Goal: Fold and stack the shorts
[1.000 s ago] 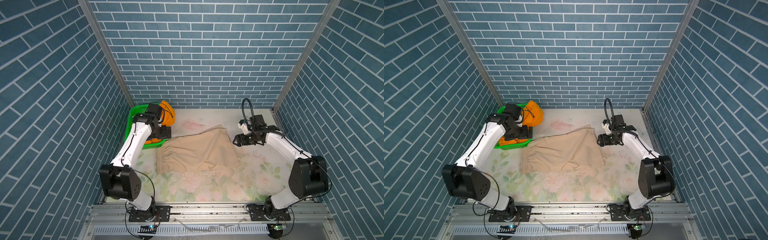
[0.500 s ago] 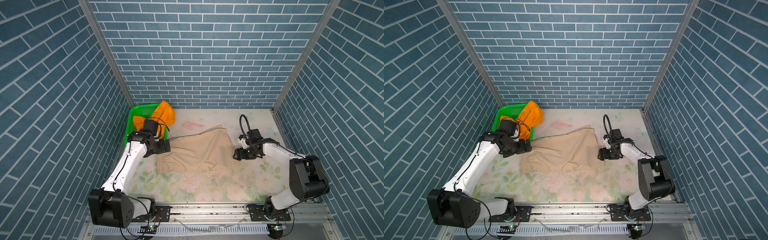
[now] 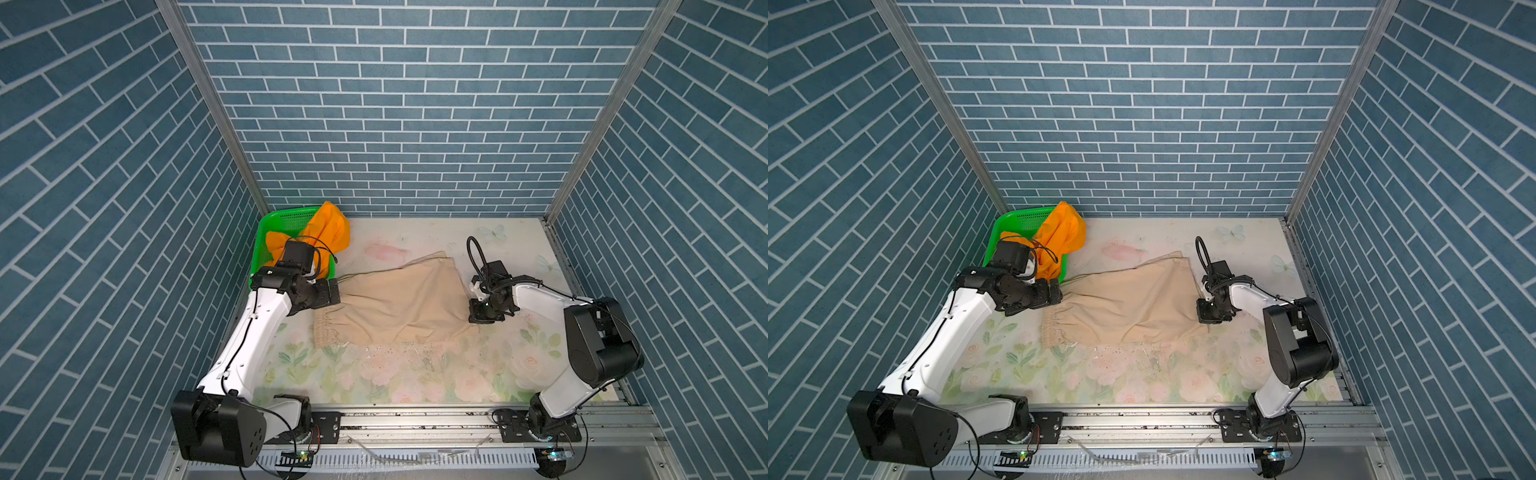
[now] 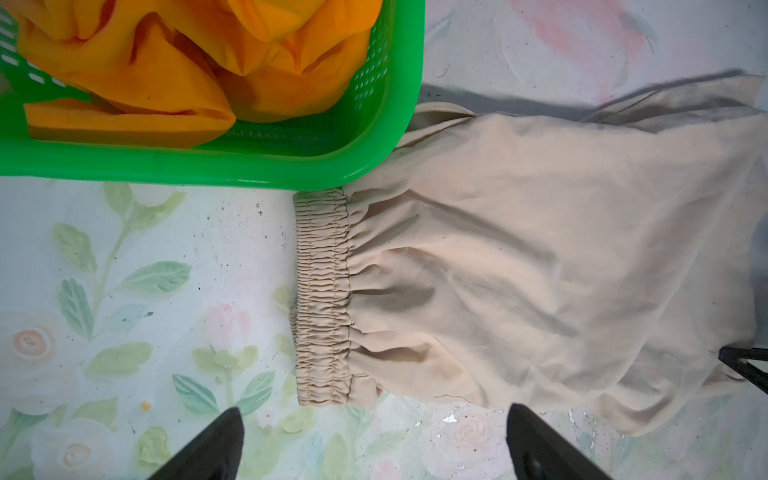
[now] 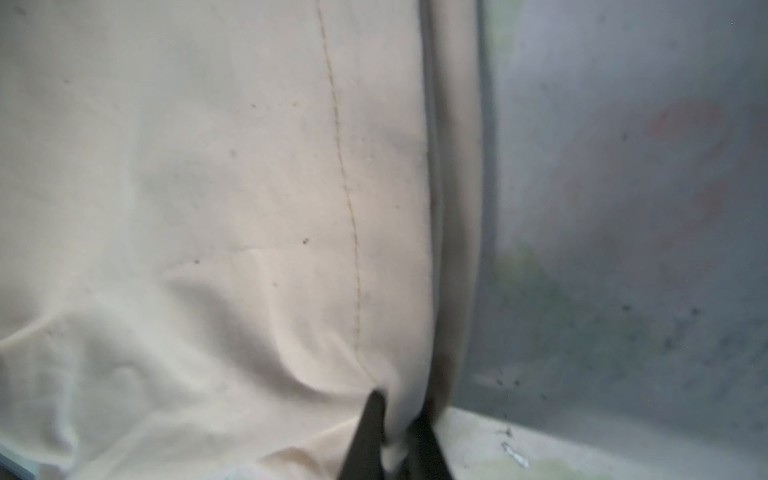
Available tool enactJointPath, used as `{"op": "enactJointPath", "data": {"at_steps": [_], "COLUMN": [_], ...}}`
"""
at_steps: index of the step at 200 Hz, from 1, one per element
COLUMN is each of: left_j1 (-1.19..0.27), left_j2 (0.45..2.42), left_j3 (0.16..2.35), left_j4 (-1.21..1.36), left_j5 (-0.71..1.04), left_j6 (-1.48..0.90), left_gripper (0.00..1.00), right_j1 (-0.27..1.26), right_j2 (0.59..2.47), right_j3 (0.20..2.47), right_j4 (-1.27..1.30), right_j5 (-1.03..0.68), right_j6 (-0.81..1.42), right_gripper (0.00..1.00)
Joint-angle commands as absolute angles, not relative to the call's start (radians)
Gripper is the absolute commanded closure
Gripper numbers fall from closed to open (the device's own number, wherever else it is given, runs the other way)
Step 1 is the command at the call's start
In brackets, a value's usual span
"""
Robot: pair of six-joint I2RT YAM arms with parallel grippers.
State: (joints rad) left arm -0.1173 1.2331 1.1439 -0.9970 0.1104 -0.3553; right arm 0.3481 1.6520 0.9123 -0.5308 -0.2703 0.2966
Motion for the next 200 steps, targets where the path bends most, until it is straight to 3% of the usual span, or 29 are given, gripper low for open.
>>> {"op": "enactJointPath", "data": {"at_steps": [1,63,71,78,94,105,139,200], "left_j1": [-0.110,-0.110,-0.110,-0.110,-0.110,-0.110,-0.098,-0.025], "left_j2": [1.218,1.261,1.266,1.270,1.283,1.295,1.341,1.398], "left_j3": [1.116,1.086,1.080,1.071,1.049,1.035,0.997,0.886], "left_j4": [-0.972,-0.922,-0.908,-0.891,-0.845,-0.812,-0.689,-0.415], "left_j5": [0.134,0.160,0.166,0.168,0.158,0.139,0.068,0.283], "left_j6": [-0.368,-0.371,-0.373,-0.373,-0.374,-0.377,-0.391,-0.394], "left_gripper": [0.00,0.00,0.00,0.00,0.00,0.00,0.00,0.00], "right_j1": [0.349,0.350,0.350,0.350,0.350,0.347,0.332,0.288], "right_j2": [1.611,1.231,1.201,1.184,1.148,1.134,1.210,1.615], "right_j3": [0.852,0.637,0.645,0.654,0.690,0.730,0.822,1.062], "right_j4": [-0.597,-0.729,-0.763,-0.780,-0.799,-0.794,-0.580,-0.393], "right_j5": [-0.246,-0.198,-0.181,-0.174,-0.141,-0.099,-0.128,-0.238], "right_j6": [0.398,0.655,0.655,0.652,0.625,0.598,0.441,0.275], "right_gripper": [1.00,0.99,0.73,0.61,0.46,0.42,0.42,0.43]}}
